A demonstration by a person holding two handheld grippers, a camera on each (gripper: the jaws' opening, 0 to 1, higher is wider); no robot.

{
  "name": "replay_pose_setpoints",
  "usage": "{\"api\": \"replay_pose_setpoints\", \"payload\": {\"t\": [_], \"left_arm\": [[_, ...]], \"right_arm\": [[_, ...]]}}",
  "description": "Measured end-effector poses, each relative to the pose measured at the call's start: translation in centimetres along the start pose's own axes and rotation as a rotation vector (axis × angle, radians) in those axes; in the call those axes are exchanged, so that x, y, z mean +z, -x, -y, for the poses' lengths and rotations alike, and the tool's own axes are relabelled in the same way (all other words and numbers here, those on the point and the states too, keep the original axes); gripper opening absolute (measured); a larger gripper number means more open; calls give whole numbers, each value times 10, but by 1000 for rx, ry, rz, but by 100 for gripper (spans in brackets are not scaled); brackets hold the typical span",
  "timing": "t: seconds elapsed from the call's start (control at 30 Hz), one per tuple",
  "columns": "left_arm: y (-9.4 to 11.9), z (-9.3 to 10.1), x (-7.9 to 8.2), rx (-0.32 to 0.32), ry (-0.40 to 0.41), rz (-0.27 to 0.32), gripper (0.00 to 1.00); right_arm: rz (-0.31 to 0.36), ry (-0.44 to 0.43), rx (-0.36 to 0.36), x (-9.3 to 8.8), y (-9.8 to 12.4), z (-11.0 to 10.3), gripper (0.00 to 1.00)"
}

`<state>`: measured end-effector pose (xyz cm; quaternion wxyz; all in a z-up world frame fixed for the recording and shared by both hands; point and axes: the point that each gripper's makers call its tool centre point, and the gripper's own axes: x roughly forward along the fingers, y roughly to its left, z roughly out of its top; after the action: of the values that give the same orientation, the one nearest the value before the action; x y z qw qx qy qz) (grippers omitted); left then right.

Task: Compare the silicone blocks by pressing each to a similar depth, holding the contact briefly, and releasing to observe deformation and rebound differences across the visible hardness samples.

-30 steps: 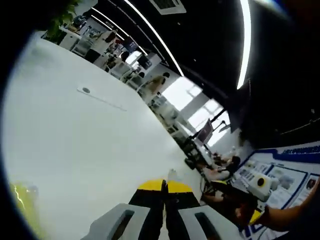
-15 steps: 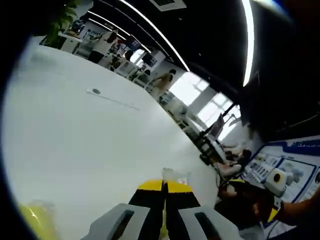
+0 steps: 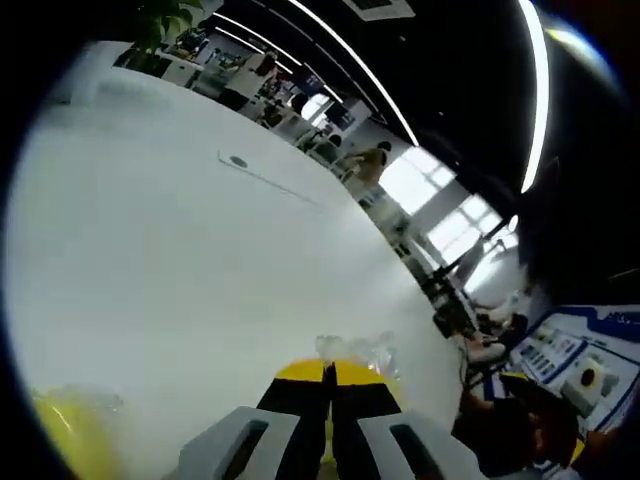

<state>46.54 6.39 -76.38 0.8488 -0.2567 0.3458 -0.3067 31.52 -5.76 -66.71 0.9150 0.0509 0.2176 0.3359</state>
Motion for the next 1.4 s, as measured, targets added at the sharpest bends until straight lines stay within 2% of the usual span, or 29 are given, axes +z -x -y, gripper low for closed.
{"api": "replay_pose_setpoints", "payload": {"t": [0.13,0.2,0.33,0.43,0.53,0.83,0.97,1.1,1.13,1.17,1.2,1.23,1.27,1.33,1.37,1.4], "left_arm": [[-3,-6,-2,7,-29,-17,0],[-5,-7,-2,-11,-24,-16,0],[-10,-17,-4,25,-50,-56,0],[-10,-27,-9,100,-39,-70,0],[-11,-28,-9,112,-30,-63,0],[-14,-33,-9,123,-113,-77,2],[-12,-41,-6,156,-162,-84,10],[-11,-44,-3,144,-141,-88,16],[-10,-43,-4,141,-98,-96,17],[-10,-43,-2,133,-113,-95,18],[-9,-41,0,133,-145,-96,21],[-7,-42,5,139,-218,-88,24],[-4,-35,24,112,-274,10,33],[5,-20,46,74,-230,122,53],[10,-15,56,63,-210,156,70],[11,-13,61,51,-227,160,81]], "right_arm": [[3,-8,-7,-2,4,0,96],[1,-19,-14,-3,6,1,96],[2,-27,-15,-4,6,0,96],[-1,-37,-8,-4,5,-2,96],[3,-45,-10,-4,5,-2,96],[-3,-51,-22,-3,6,0,96],[-12,-50,-25,-4,5,0,96],[-11,-50,-23,-2,4,-1,96],[-10,-50,-21,-1,3,-1,96],[-11,-49,-21,0,3,-1,96],[-12,-45,-19,0,1,-1,96],[-13,-43,-19,0,1,-1,96],[-13,-43,-19,0,1,-1,96],[-1,-50,-19,4,1,-1,96],[4,-53,-22,4,1,1,96],[4,-52,-27,5,1,2,96]]}}
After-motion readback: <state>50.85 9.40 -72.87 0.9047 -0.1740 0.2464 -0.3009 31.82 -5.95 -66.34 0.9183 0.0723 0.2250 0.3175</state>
